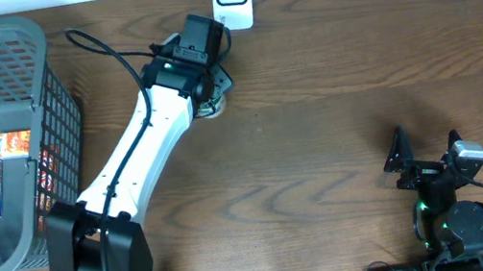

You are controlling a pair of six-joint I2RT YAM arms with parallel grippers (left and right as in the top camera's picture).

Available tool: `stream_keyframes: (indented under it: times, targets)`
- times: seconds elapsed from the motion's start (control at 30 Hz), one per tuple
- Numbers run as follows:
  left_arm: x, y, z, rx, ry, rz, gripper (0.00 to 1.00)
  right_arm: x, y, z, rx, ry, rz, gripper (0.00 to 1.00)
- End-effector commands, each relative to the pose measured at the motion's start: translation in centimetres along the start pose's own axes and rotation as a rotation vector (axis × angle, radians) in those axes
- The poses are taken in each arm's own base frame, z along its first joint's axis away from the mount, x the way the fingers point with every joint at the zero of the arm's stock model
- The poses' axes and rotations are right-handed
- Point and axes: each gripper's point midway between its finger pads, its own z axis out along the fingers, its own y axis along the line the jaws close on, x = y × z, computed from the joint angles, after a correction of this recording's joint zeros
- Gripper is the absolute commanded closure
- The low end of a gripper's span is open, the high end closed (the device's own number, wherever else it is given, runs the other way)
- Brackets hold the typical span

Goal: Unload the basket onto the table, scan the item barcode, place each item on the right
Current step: 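Lift the jar out and place it on the table center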

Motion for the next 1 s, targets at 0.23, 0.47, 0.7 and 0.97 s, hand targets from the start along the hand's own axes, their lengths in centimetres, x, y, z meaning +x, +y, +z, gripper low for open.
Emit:
stream_keyframes:
  times: [0.23, 0.47, 0.7, 0.97]
  targets:
    - [1.7, 3.2, 2.5, -0.109, -0.002, 0.009, 0.38, 0.0, -0.2, 0.0, 0.011, -0.002, 0.011, 0.01]
    - [3.4, 4.9, 4.4, -0.138, 0.017, -0.027, 0.37, 0.0, -0.2, 0.0, 0.011, -0.002, 0.011, 0.01]
    - [5.1, 6.1, 5.3, -0.167, 0.041, -0.030, 0.31, 0.0, -0.2, 0.0, 0.011, -0.002, 0.011, 0.01]
    - [2.8, 4.6, 2.7, -0.096, -0.012, 0.010, 0.04, 0.0, -0.2, 0.0, 0.011, -0.002, 0.011, 0.01]
